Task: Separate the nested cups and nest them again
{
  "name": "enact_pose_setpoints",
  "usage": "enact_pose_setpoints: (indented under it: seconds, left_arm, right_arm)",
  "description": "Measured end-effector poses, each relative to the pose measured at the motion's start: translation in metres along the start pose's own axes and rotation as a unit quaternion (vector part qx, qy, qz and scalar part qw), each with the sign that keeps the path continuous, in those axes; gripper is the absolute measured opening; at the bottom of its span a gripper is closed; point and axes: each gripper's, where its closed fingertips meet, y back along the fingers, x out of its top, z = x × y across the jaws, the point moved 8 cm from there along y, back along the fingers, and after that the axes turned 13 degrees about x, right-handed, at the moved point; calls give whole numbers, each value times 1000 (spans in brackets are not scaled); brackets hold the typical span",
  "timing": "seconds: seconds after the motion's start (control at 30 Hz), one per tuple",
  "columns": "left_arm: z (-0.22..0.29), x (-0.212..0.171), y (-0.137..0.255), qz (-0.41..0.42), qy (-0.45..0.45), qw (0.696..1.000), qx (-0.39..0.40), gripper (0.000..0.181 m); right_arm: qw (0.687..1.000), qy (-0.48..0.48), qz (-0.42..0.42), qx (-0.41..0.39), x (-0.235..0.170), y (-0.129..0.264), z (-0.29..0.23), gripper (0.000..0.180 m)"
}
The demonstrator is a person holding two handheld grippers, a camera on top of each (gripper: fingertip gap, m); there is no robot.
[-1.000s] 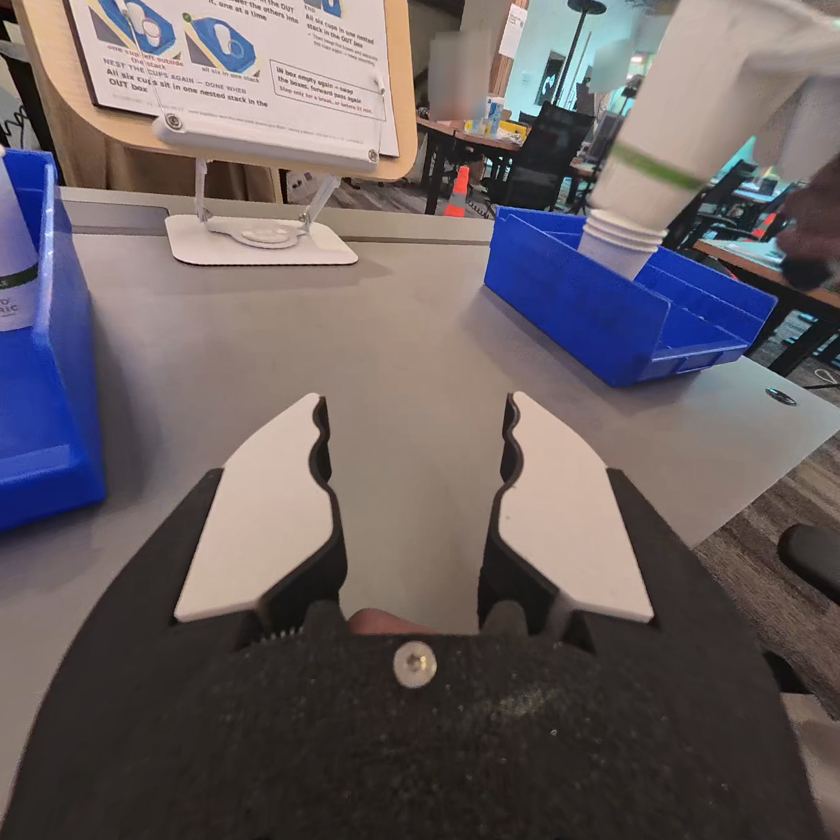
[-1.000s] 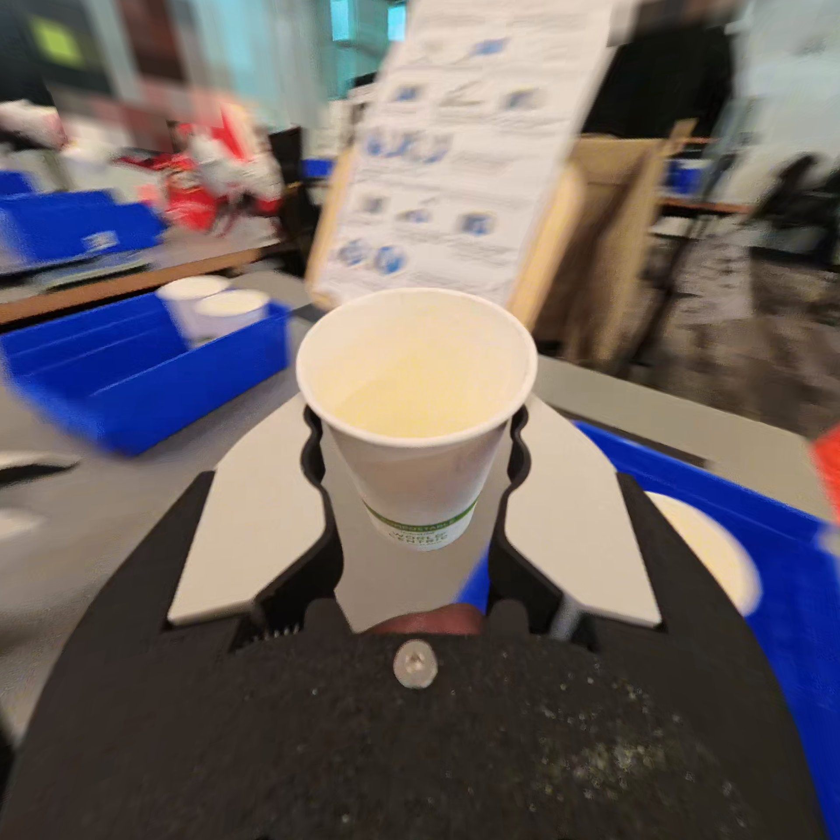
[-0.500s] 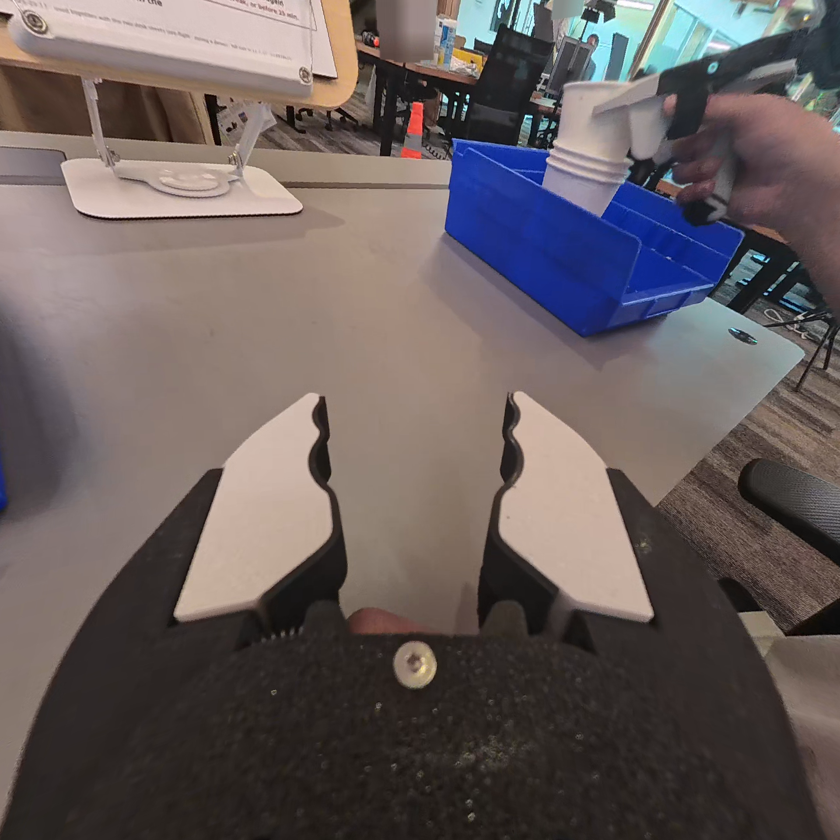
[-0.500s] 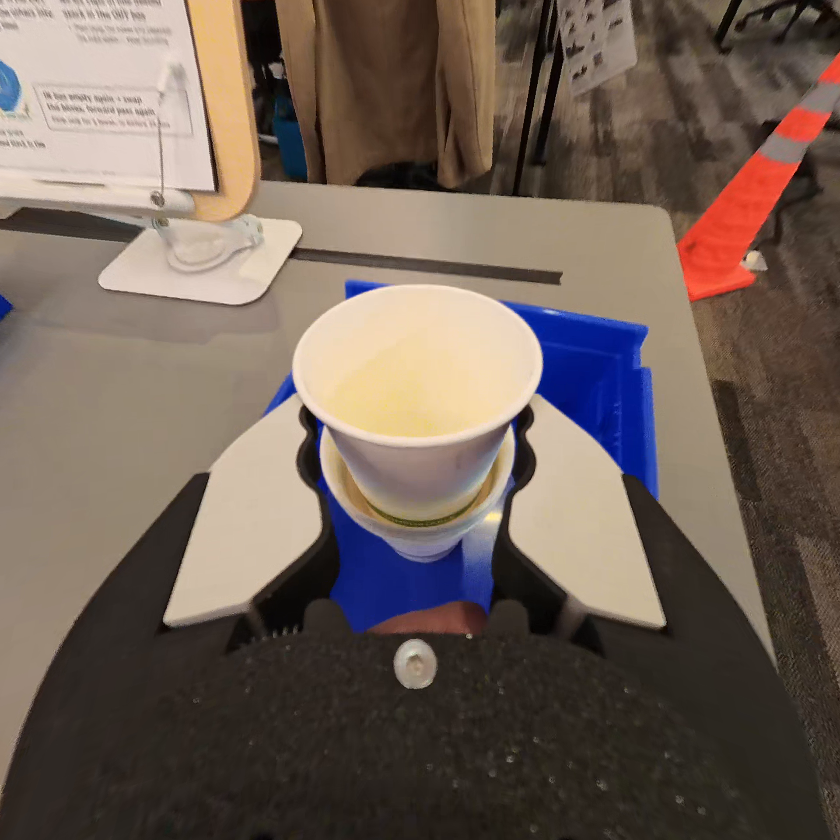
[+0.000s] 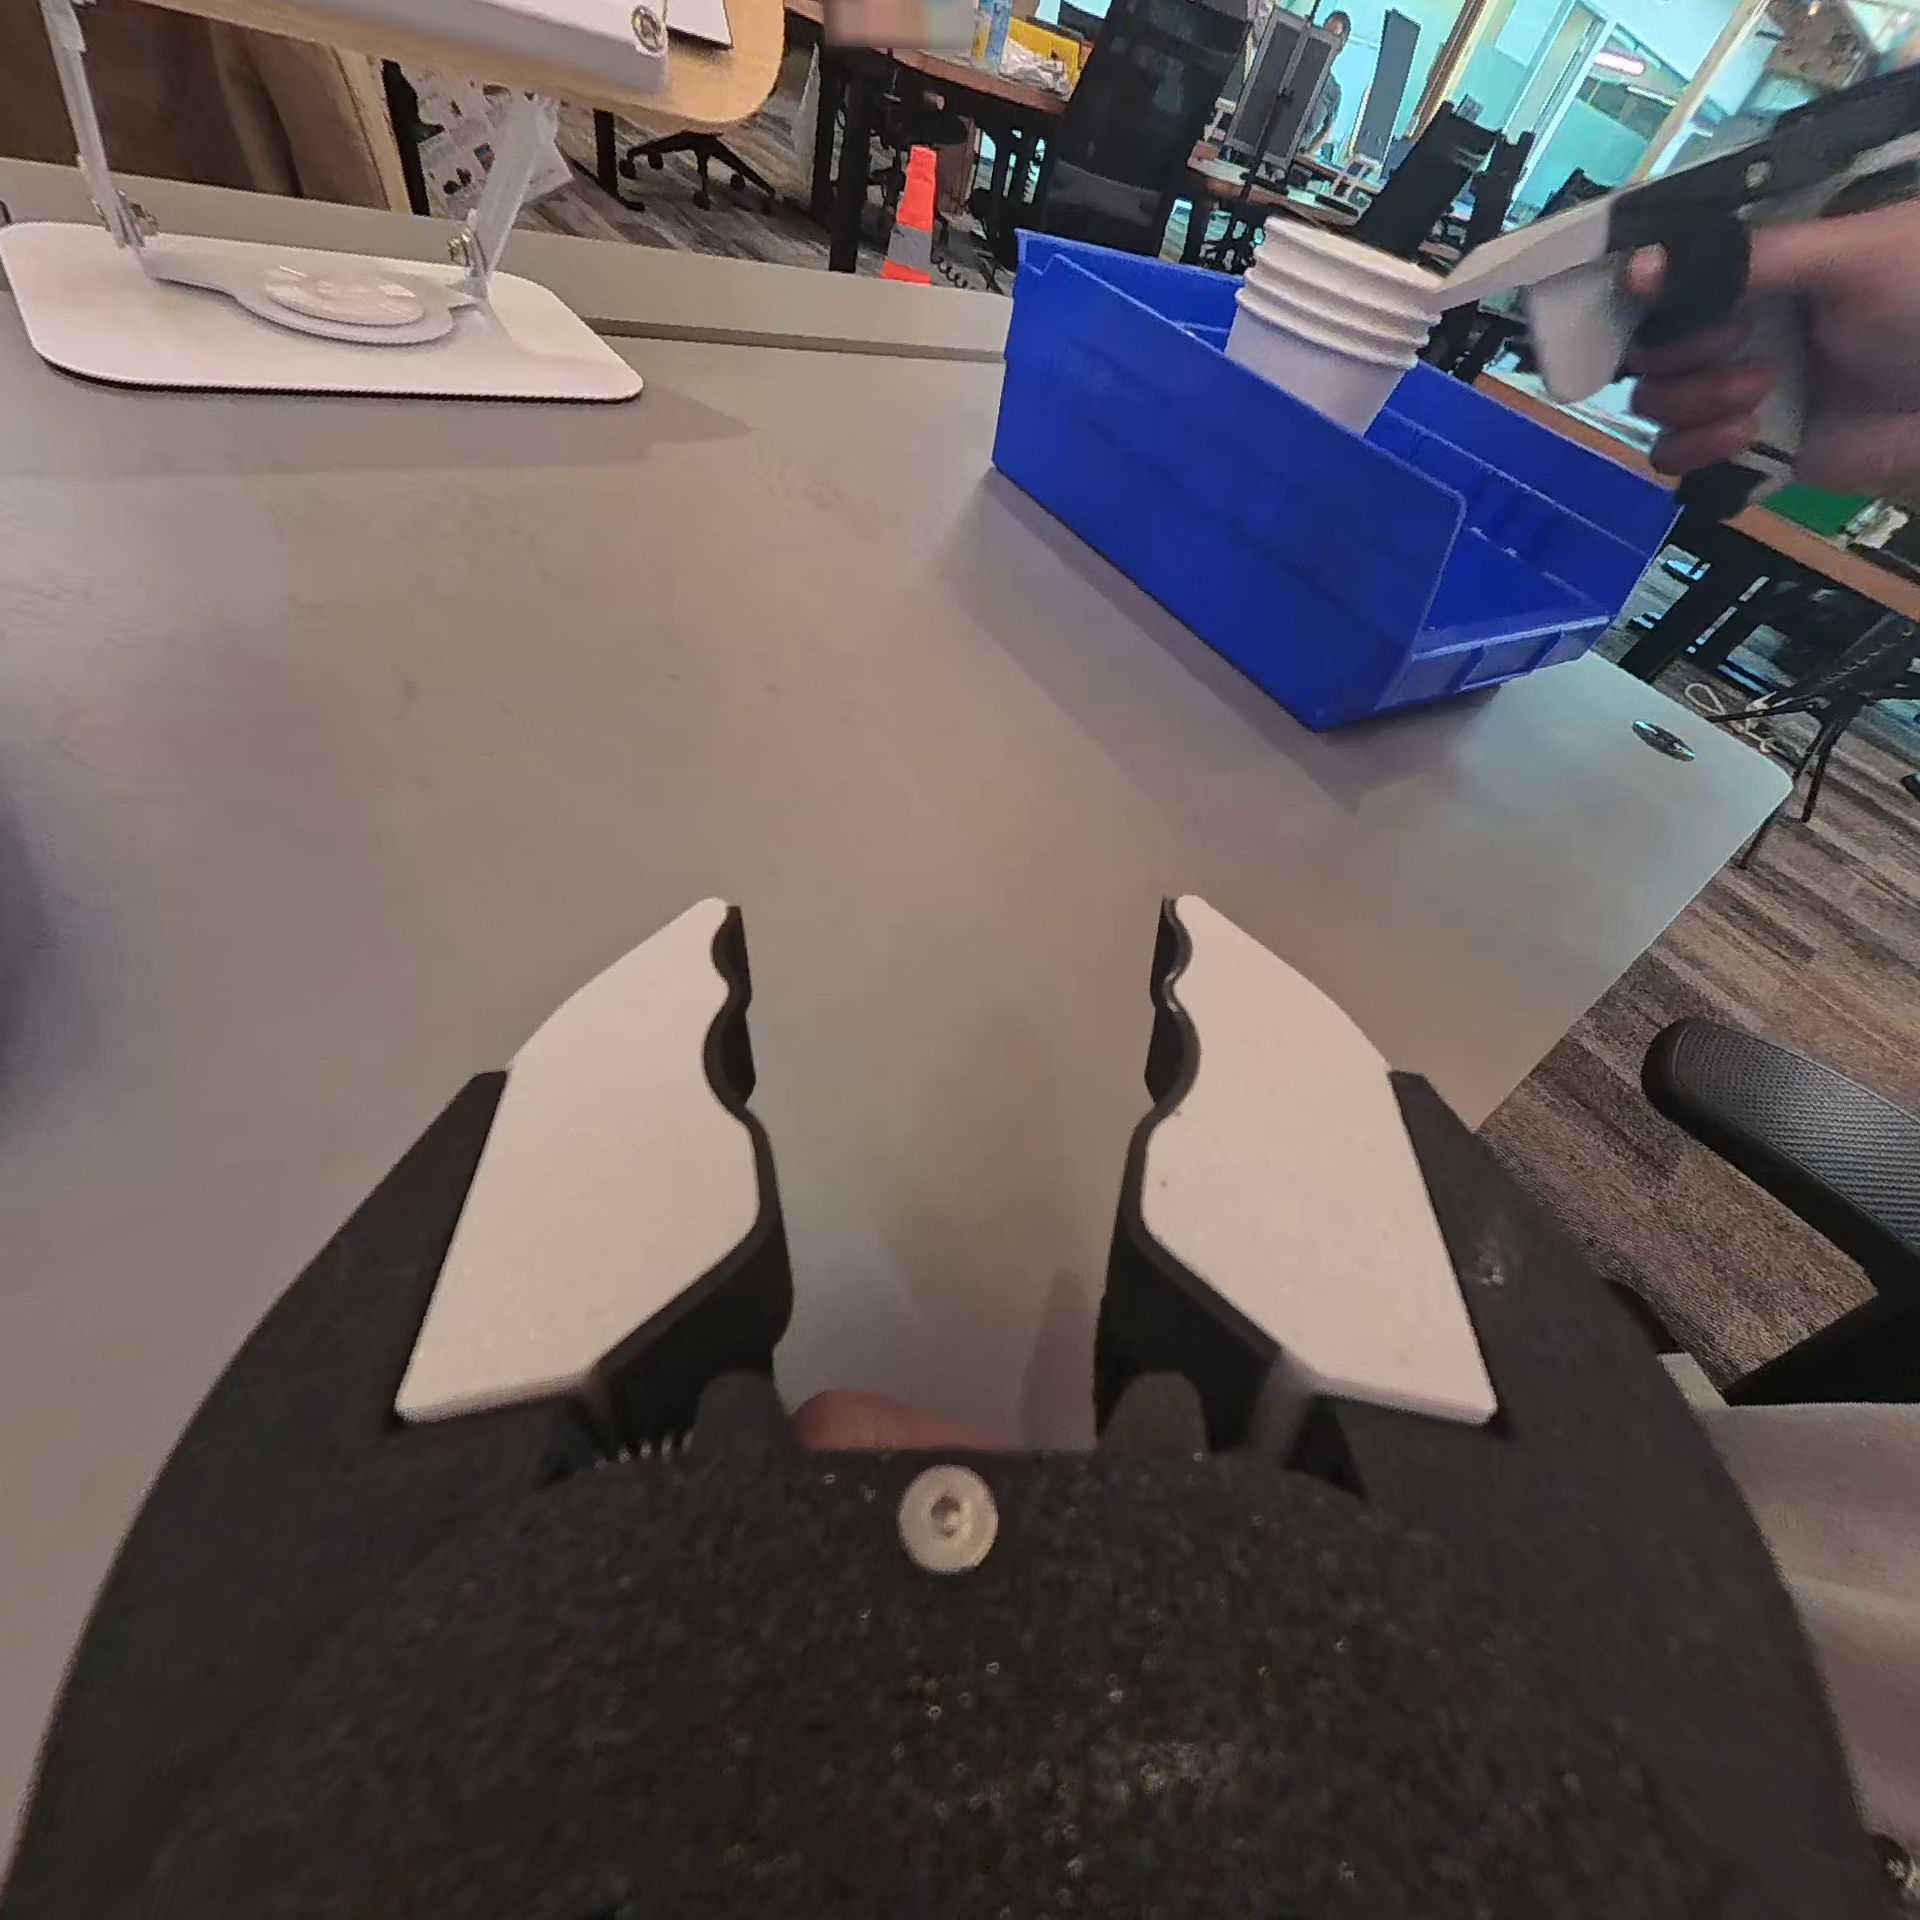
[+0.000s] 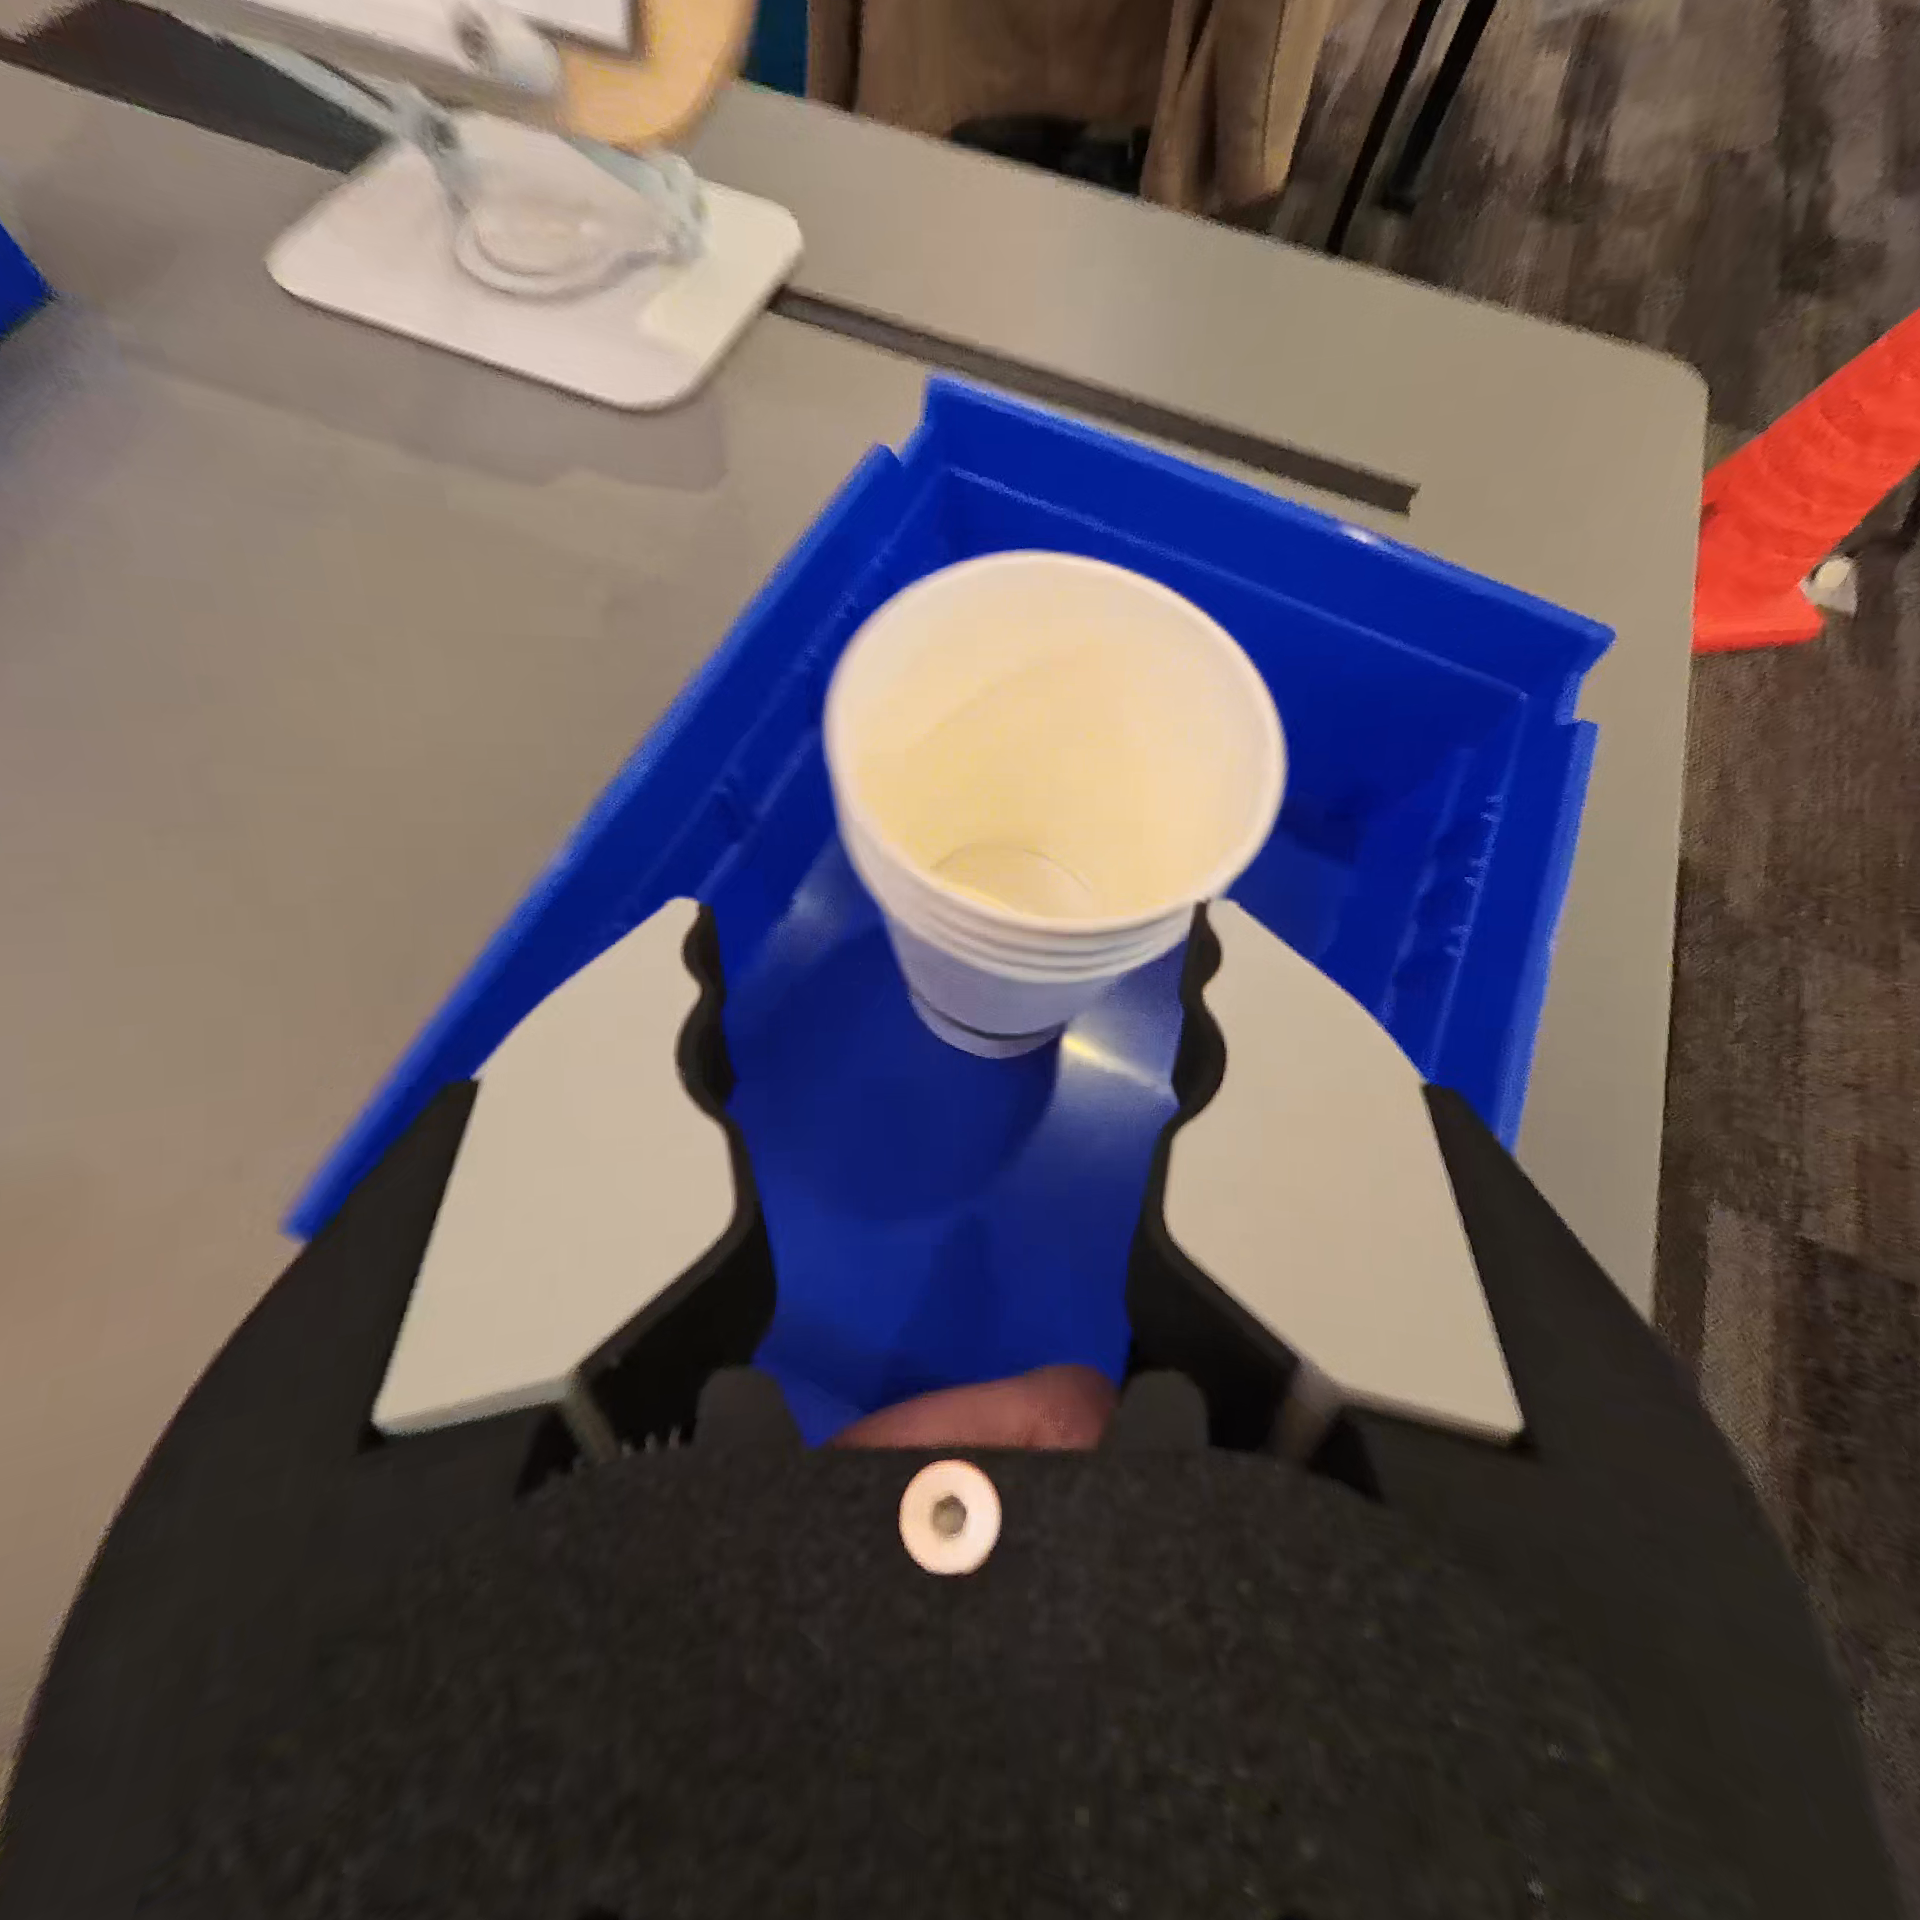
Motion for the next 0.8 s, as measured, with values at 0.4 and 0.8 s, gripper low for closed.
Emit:
enact_pose_setpoints:
  seconds: [0.4, 0.8]
  left_arm:
    - [-10, 5, 7, -26, 42, 999, 22, 80]
    - [-177, 112, 11, -1, -12, 973, 230, 86]
  right_arm:
    - [935, -72, 203, 280, -64, -60, -228, 67]
    - [930, -68, 207, 296, -58, -51, -196, 61]
